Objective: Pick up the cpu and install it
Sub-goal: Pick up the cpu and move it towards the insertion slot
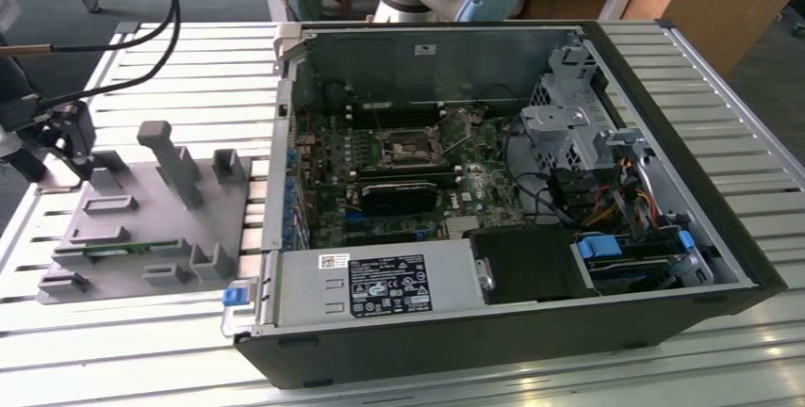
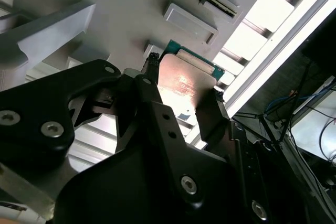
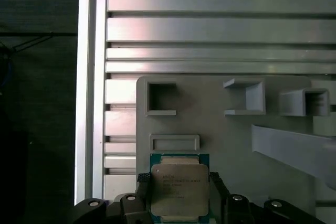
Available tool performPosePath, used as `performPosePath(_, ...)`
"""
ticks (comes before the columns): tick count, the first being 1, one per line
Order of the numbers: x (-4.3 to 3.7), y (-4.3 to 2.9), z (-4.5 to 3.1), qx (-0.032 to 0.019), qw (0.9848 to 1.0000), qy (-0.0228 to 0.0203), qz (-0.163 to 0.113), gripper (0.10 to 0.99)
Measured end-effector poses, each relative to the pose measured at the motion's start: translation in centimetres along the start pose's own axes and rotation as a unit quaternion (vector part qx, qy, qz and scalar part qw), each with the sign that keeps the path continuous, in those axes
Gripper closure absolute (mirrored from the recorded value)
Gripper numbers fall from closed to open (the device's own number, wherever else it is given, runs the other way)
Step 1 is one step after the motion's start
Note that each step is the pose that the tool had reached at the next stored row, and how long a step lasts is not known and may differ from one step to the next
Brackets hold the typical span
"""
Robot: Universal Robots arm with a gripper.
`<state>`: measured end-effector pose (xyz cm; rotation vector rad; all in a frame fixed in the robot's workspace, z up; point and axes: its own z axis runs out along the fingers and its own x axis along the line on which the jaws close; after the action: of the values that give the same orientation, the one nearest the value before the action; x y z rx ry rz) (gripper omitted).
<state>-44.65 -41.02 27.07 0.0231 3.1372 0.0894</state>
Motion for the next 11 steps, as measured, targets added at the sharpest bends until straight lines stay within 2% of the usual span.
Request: performPosePath(11, -0.01, 0.17, -1.36, -0.0001, 1.0, -0.0001, 0.001, 0.553)
